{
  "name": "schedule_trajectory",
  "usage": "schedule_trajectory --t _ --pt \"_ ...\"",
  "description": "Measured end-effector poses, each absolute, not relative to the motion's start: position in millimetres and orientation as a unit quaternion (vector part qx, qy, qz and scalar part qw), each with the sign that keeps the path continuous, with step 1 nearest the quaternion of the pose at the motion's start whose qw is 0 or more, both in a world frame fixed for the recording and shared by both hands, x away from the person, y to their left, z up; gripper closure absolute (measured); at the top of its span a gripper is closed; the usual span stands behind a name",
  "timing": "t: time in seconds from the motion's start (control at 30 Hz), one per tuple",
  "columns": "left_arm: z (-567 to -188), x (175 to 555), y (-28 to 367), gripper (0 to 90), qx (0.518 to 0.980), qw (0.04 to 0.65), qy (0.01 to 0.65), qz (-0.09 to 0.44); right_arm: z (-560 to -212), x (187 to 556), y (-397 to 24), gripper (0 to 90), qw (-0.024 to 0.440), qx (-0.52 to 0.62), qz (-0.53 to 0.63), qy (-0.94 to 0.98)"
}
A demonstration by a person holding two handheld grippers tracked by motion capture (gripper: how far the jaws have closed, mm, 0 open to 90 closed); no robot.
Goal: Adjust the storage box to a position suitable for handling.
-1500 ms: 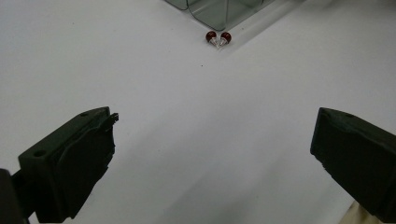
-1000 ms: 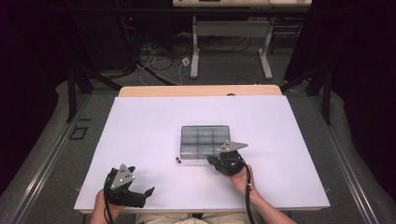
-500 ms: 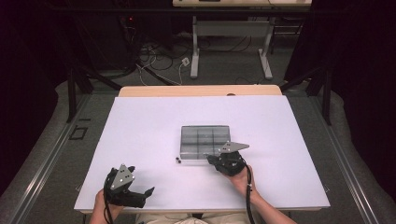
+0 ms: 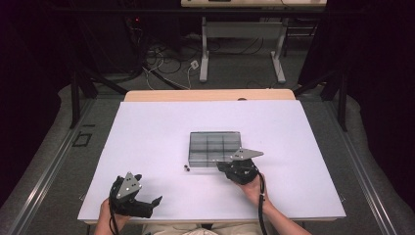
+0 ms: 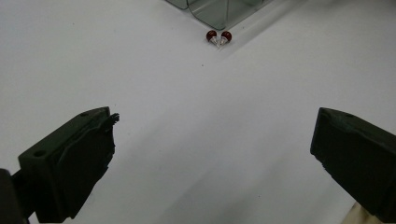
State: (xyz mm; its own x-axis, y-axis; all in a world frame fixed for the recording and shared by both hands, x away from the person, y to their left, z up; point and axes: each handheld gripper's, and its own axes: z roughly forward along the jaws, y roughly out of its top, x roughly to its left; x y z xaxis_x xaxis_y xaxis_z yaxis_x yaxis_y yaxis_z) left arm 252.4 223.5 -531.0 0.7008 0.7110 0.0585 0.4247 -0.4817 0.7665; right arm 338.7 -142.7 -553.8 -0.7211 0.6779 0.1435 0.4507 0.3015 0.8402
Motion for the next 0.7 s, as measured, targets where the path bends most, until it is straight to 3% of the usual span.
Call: schedule_trajectory --t 0.7 --pt "-530.5 251.4 222.8 0.0 0.838 0.383 0.339 0.19 -552.7 339.5 -143.4 84.1 0.115 0.352 0.482 0.794"
